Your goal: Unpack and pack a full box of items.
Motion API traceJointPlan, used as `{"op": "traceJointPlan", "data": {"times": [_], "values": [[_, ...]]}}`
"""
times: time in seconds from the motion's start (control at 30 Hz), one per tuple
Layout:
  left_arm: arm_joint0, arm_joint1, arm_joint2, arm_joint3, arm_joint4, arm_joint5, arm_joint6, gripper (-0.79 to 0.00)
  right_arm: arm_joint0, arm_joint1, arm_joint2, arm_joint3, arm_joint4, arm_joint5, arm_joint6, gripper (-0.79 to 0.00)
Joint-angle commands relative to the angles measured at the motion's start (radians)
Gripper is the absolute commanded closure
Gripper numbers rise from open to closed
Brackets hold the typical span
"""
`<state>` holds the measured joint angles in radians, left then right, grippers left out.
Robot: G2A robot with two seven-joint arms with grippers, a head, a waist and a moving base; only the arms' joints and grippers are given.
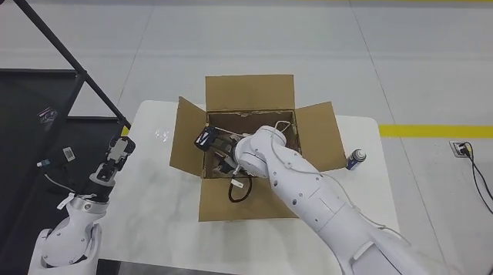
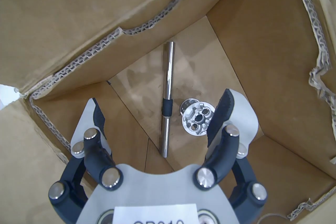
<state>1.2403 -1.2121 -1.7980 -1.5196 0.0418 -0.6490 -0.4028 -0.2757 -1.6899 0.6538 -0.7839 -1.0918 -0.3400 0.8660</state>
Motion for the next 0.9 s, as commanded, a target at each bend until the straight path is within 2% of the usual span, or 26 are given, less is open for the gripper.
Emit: {"op": "traceJointPlan", "data": {"times": [0.0, 0.6, 0.73, 0.87], "values": [[0.002, 0.001, 0.0, 0.003, 0.001, 0.002, 0.013, -0.785, 0.013, -0.015, -0.014, 0.03, 0.01, -0.014, -0.015, -0.785], [0.022, 0.009, 0.001, 0.005, -0.005, -0.001, 0.087, -0.785, 0.093, -0.121, -0.069, 0.208, 0.07, -0.033, -0.124, -0.785], [0.024, 0.01, 0.001, 0.003, -0.007, 0.0, 0.1, -0.785, 0.11, -0.133, -0.069, 0.247, 0.064, -0.033, -0.147, -0.785], [0.023, 0.011, 0.008, -0.003, -0.007, 0.003, 0.108, -0.785, 0.131, -0.126, -0.046, 0.298, 0.047, 0.018, -0.178, -0.785]]}}
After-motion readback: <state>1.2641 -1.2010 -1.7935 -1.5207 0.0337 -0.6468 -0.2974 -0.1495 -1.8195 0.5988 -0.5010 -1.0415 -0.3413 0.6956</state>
